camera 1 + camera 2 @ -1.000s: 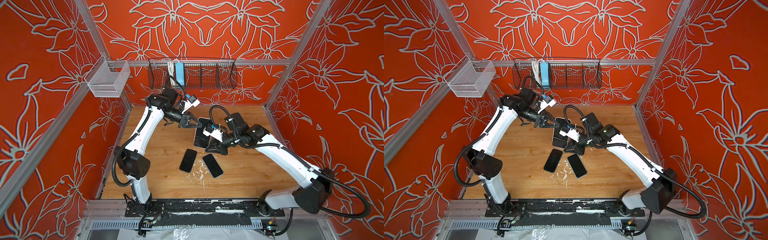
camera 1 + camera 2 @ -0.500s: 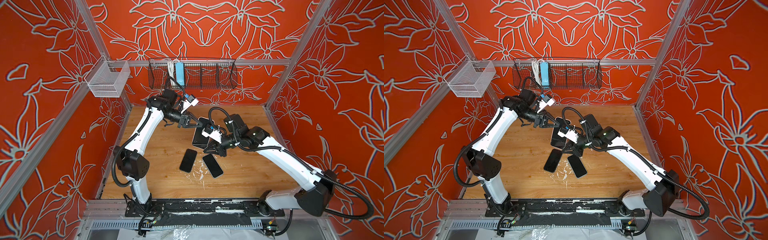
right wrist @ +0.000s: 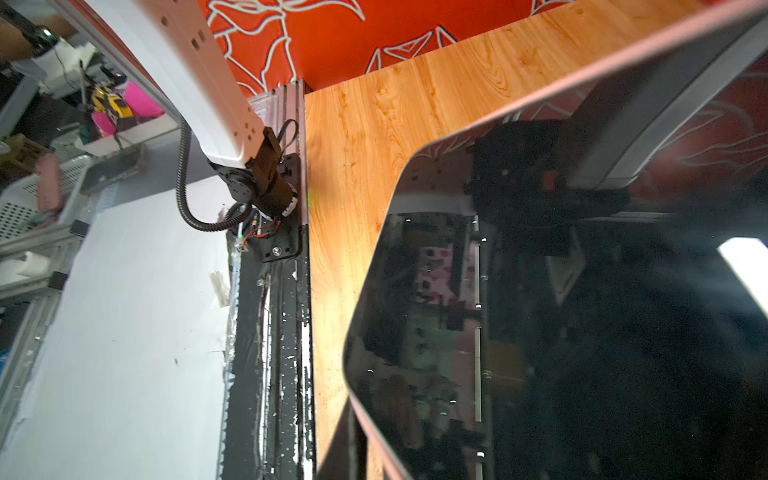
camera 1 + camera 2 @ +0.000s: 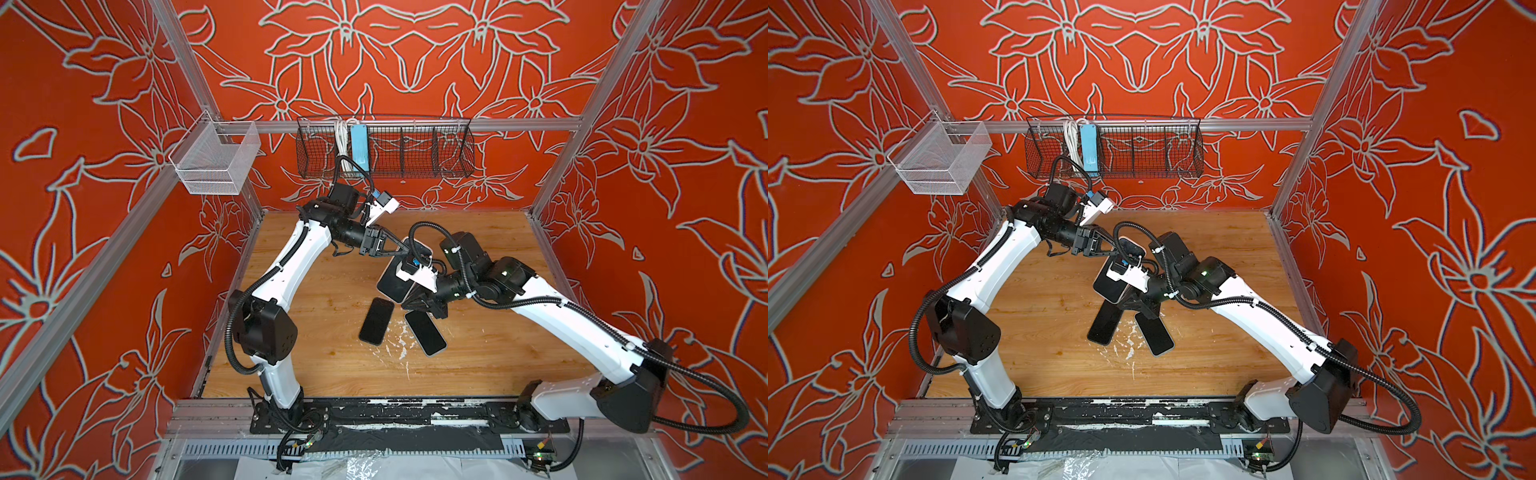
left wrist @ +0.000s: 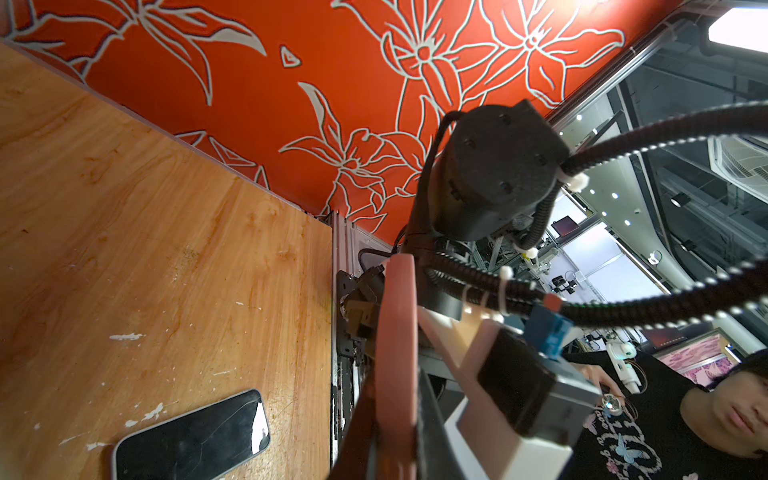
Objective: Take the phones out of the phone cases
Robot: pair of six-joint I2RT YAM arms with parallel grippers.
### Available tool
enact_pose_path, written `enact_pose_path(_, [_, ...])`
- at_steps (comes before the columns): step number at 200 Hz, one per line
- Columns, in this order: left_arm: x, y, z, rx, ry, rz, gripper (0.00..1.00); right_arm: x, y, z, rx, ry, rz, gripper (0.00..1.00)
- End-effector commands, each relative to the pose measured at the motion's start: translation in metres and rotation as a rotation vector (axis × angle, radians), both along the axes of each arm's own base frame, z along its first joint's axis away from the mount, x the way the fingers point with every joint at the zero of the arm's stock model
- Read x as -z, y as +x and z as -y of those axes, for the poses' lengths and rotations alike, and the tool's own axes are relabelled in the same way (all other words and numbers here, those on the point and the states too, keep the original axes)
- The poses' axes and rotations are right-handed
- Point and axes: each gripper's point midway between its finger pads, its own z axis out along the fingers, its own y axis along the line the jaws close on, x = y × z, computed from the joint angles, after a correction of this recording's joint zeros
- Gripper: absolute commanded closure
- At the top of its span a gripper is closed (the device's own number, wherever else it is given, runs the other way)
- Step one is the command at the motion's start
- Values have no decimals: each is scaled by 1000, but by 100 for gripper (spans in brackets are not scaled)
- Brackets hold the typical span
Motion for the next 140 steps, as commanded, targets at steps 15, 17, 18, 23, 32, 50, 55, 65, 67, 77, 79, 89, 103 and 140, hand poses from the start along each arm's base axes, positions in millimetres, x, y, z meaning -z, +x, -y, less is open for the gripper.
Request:
enact_pose_path(15, [-6,5,8,-19,9,145,100,-60,9,-18,-44,179,236,100])
enact_pose_path(17, [-6,5,8,-19,9,144,100,-59,10,-18,-40,178,238,100])
enact_pose_path(18, [-6,5,8,-20,9,143,100,-59,10,-18,-39,177,239,100])
enact_pose_path(23, [-7,5,8,-20,9,142,100,-57,11,-17,-32,173,240,100])
enact_pose_path(32, [-8,4,8,-23,10,144,100,-55,12,-16,-26,170,239,100])
enact_pose_path(50, [-10,6,8,-45,25,147,100,-51,10,-12,-16,166,222,100])
enact_pose_path(55, [-10,7,8,-52,31,147,100,-49,11,-10,-11,162,218,100])
enact_pose_path(65, [-12,9,8,-68,41,150,100,-46,11,-5,1,154,205,100])
enact_pose_path(67, [-12,10,7,-72,44,151,100,-46,11,-4,3,153,200,100])
enact_pose_path(77, [-14,13,7,-97,58,157,100,-44,12,3,16,161,176,100])
enact_pose_path(79, [-14,14,6,-103,60,159,100,-45,12,4,19,168,169,100])
enact_pose_path(89, [-16,21,5,-142,71,158,100,-51,13,12,30,221,127,100])
enact_pose_path(103, [-23,36,-1,-212,58,146,100,-59,19,25,62,301,62,94])
enact_pose_path(140, [-39,74,-25,-486,95,81,100,-63,46,48,195,426,-70,56])
